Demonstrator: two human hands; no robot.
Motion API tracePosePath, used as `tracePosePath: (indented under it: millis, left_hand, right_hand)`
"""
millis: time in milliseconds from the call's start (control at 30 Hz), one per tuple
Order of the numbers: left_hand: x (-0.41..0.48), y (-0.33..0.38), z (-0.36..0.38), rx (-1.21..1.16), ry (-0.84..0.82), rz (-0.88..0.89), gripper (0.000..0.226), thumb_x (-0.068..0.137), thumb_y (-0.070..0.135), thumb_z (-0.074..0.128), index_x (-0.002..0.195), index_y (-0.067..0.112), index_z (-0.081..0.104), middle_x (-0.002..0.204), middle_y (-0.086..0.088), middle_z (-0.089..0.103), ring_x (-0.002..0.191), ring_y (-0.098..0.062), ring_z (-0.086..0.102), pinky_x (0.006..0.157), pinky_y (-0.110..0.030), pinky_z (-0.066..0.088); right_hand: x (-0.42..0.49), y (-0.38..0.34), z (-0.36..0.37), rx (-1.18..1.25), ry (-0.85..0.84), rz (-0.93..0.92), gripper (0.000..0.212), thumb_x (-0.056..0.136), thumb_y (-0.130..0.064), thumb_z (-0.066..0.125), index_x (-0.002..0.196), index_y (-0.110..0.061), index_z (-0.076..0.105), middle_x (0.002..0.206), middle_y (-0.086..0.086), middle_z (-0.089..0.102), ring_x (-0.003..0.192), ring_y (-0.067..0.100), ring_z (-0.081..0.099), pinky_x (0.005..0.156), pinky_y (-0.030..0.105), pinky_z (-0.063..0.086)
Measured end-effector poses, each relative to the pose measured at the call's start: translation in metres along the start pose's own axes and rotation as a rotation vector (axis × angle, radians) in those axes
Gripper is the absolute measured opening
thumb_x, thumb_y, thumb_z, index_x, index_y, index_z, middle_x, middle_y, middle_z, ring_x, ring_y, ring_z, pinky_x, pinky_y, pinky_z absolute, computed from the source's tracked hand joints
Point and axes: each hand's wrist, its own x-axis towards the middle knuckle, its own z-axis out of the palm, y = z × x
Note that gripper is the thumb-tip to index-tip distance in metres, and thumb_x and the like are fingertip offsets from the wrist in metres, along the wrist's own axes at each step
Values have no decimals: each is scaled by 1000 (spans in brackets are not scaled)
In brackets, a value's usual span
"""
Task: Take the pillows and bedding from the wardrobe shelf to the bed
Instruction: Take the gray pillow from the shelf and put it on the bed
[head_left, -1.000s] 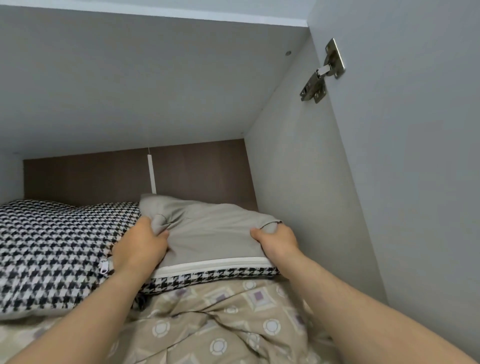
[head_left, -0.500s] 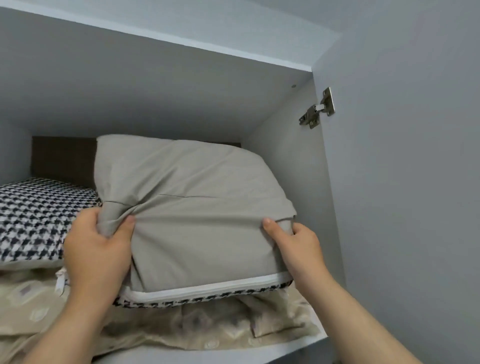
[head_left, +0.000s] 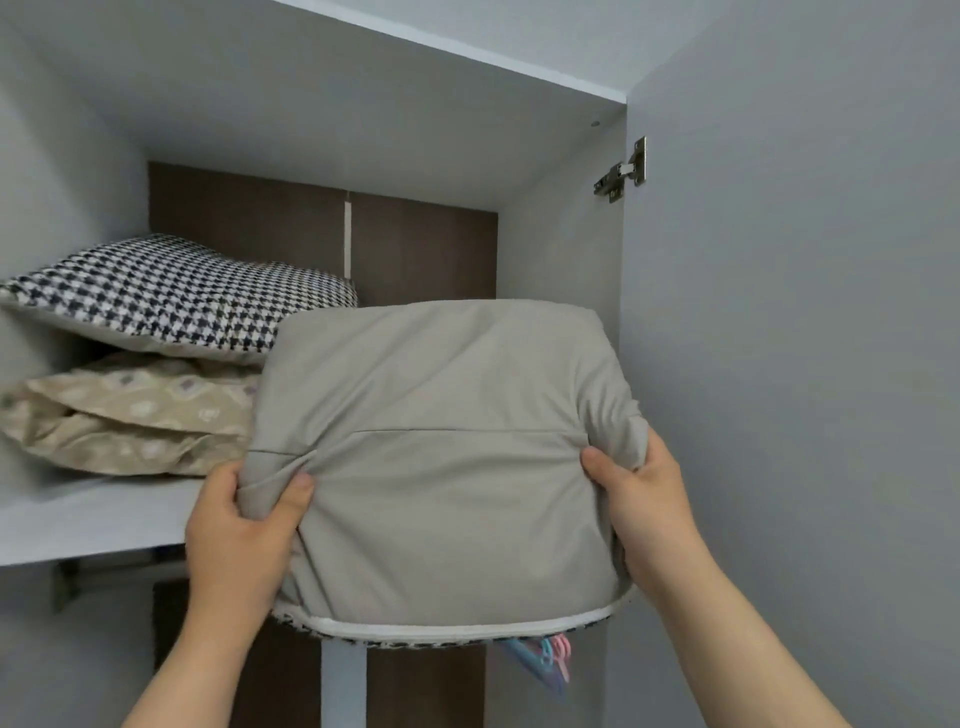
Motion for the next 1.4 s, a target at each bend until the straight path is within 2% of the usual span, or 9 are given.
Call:
tracePosePath:
  millis: [100, 200, 367, 533, 667, 800, 1033, 1233, 1400]
  left_hand:
    - [-52, 2, -31, -184, 30, -289, 19, 81, 42, 70, 80, 25, 60, 99, -23, 62, 81, -25, 59, 74, -38, 45]
    - [-118, 8, -45, -317, -17, -655, 50, 77, 54, 70, 106, 14, 61, 107, -15, 65, 93, -24, 63, 90, -42, 47]
    - [-227, 62, -52, -310, -215, -809, 20, 83, 24, 70, 101, 15, 66, 101, -13, 71, 93, -28, 65, 84, -38, 48]
    - [-290, 115, -36, -376, -227, -754, 17, 84, 10, 68, 94, 23, 62, 100, -4, 66, 90, -19, 62, 72, -31, 47]
    - [-319, 154, -6, -491, -325, -714, 51, 74, 25, 80, 119, 20, 59, 116, -4, 66, 106, -22, 63, 92, -40, 48]
    - [-334, 199, 37, -556, -373, -566, 38, 82, 13, 73, 115, 19, 57, 114, -2, 64, 100, -15, 62, 93, -34, 47]
    - [-407, 278, 106, -613, -699, -436, 53, 75, 22, 81, 121, 13, 58, 117, 0, 66, 104, -15, 64, 90, -33, 50]
    - [-498, 339, 110, -700, -958, -409, 56, 75, 15, 80, 125, 11, 55, 112, 5, 56, 98, -7, 52, 83, -18, 38]
    - [-581, 395, 101, -790, -1270, -406, 43, 75, 19, 80, 111, 16, 58, 106, 1, 59, 95, -13, 54, 79, -21, 38]
  right_hand:
    - [-63, -18, -32, -50, -37, -70, 31, 87, 2, 62, 102, -25, 65, 93, -15, 75, 89, 2, 69, 78, 18, 52]
    - [-129, -36, -76, -164, -83, -112, 28, 85, 3, 64, 95, -23, 65, 88, -18, 73, 81, -3, 65, 71, 12, 48]
    - [-227, -60, -172, -252, 29, -30, 28, 81, 3, 69, 77, -25, 65, 75, -14, 71, 65, -1, 60, 60, 11, 45]
    - [-294, -104, -245, -314, 203, -25, 31, 79, 8, 69, 71, -22, 63, 64, -13, 66, 59, 0, 56, 56, 11, 43]
    - [-317, -151, -291, -463, 356, -135, 23, 80, 0, 71, 74, -19, 60, 68, -11, 65, 61, 2, 55, 55, 13, 41]
    - [-331, -193, -327, -571, 527, -204, 19, 83, -6, 70, 76, -20, 59, 68, -14, 65, 61, 1, 56, 54, 12, 43]
    - [-401, -263, -383, -869, 977, -242, 14, 83, -17, 71, 83, -24, 60, 80, -7, 66, 67, -2, 60, 63, 25, 47]
    - [-498, -294, -408, -1061, 1335, -157, 14, 83, -20, 72, 91, -18, 61, 83, -10, 65, 74, -3, 59, 63, 26, 44]
    - [-595, -327, -415, -1125, 1589, -83, 14, 85, -24, 70, 89, -19, 59, 82, -9, 63, 77, 0, 57, 62, 21, 41]
